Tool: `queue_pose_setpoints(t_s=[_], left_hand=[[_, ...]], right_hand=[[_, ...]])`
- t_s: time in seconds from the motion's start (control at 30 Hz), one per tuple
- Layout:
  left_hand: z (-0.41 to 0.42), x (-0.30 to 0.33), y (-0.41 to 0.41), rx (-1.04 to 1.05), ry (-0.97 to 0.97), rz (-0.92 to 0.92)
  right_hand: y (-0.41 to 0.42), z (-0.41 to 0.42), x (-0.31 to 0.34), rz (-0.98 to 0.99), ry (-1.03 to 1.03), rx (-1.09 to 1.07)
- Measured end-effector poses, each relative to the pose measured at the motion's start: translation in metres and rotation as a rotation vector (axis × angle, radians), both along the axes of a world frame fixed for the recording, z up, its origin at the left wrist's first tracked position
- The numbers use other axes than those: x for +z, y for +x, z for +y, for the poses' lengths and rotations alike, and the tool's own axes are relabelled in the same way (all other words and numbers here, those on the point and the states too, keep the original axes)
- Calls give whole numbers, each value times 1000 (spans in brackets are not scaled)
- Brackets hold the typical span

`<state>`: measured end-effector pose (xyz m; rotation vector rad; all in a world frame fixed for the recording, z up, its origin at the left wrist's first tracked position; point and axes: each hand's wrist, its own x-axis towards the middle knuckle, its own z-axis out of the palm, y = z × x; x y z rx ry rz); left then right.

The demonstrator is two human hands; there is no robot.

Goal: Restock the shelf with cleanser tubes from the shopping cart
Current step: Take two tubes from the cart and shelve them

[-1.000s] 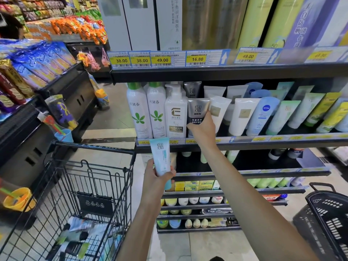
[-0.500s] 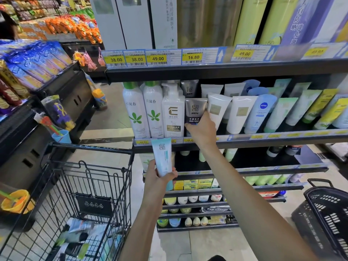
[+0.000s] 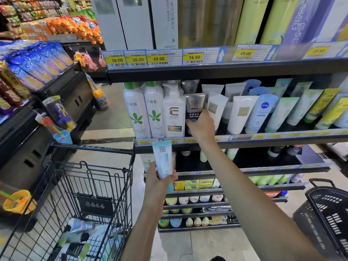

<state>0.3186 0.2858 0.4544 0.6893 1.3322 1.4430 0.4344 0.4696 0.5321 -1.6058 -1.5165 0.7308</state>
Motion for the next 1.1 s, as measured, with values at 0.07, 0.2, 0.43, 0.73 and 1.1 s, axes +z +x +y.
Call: queue_pose_setpoints(t_s=[0.07,0.2,0.43,0.73,1.1], left_hand=[[1,-1,0,3,-3,-5],[2,-2,-2,3,2,-14],[4,-9,-4,5,0,-25],[6,-11,-6,9,-10,-4],[6,-17,-11,3,-3,-13]], right_hand=[[-1,2,3,-28,-4,8],[-5,11,0,2,-22,15],[-4,38,-17,48,-56,32],[-14,34,-5,147,-71,0],[-17,35,-4,167,-74,-67]])
